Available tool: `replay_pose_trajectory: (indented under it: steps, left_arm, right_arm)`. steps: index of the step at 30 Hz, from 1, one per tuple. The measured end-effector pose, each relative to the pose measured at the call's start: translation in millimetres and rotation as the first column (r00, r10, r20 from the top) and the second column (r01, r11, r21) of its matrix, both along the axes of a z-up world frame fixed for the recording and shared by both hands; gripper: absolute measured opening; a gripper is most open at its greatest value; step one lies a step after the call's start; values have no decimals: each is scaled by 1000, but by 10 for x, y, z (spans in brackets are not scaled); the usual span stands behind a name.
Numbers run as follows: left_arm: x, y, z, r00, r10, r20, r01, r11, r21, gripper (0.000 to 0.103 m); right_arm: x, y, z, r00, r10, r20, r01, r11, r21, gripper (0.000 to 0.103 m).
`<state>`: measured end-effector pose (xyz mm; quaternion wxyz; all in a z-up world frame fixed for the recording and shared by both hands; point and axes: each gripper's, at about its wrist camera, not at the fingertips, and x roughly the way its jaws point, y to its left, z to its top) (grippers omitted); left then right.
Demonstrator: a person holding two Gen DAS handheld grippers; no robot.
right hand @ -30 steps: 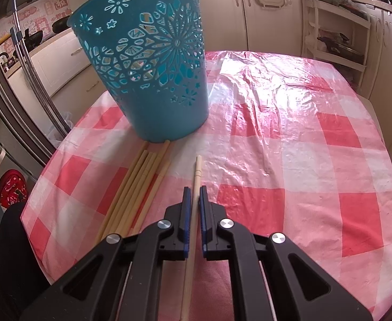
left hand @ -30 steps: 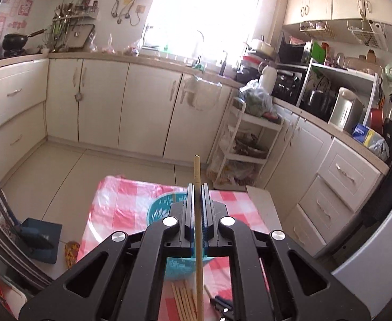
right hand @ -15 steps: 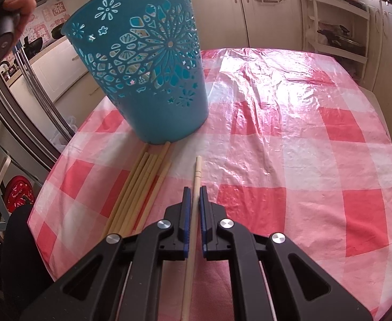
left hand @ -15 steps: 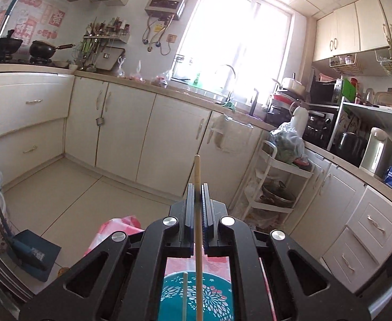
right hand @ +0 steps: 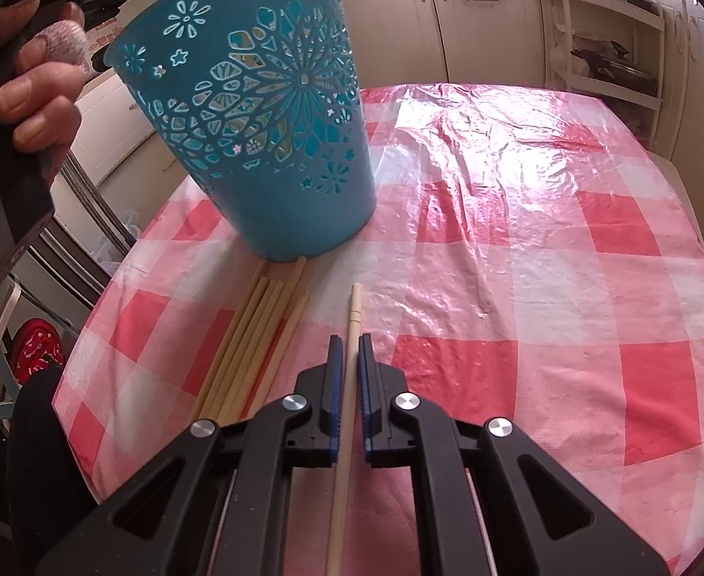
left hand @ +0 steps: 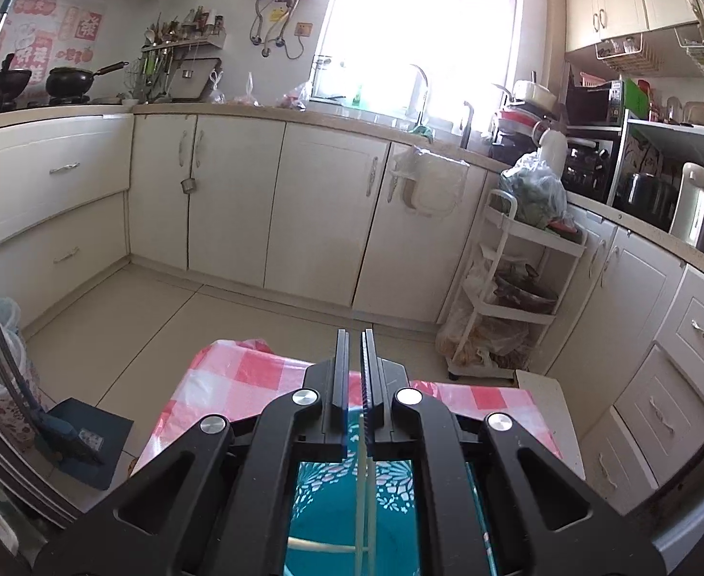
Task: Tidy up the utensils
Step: 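Lift the chopstick with the left tool over the basket and release it inside, then lift the chopstick with the right tool over the basket and open it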
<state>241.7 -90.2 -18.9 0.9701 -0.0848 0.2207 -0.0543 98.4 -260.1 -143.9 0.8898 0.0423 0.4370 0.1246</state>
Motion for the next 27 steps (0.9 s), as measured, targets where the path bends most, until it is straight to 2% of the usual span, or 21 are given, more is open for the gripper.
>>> replay_pose_trajectory:
  steps: [3, 5, 7, 9, 11, 15, 19, 22, 24, 27]
  left_arm:
    - [-148, 82, -7, 1000, 6, -16, -5, 1000, 14, 6]
    - [-289, 197, 20, 1000, 22, -14, -21, 1000, 14, 13]
    - [-501, 359, 45, 998, 57, 0, -57, 998, 20, 37]
    - [-728, 529, 35, 995, 102, 16, -102, 994, 32, 48]
    - [-899, 698, -16, 993, 119, -1, -119, 992, 40, 49]
    - [-1159, 1014, -218, 986, 144, -82, -140, 989, 47, 49]
    - [-1364, 1164, -373, 978, 158, -136, -151, 987, 63, 49]
    - [-1506, 1189, -457, 973, 158, -166, -146, 986, 82, 51]
    - [-1603, 1180, -496, 971, 151, -186, -133, 985, 109, 52]
    - [-1719, 1130, -520, 970, 142, -198, -115, 983, 144, 57]
  right_arm:
    - [5, -10, -3, 1000, 0, -3, 0, 1000, 13, 7]
    - [12, -55, -10, 1000, 2, -12, -1, 999, 46, 10]
    - [23, -103, -17, 1000, 1, -27, 1, 996, 92, 11]
    - [16, -91, -14, 1000, 4, -27, -1, 996, 87, 11]
    - [-3, -27, -5, 1000, 11, -14, -10, 999, 42, 11]
    - [-32, 121, 4, 999, 34, 14, -32, 997, -74, 11]
    - [-92, 322, -9, 996, 68, 54, -53, 971, -233, 10]
    - [-88, 304, -4, 997, 53, 54, -40, 975, -217, 10]
    - [-91, 246, 13, 999, 32, 43, -24, 982, -188, 6]
    - [-140, 141, 36, 1000, 11, 24, -8, 994, -106, 6]
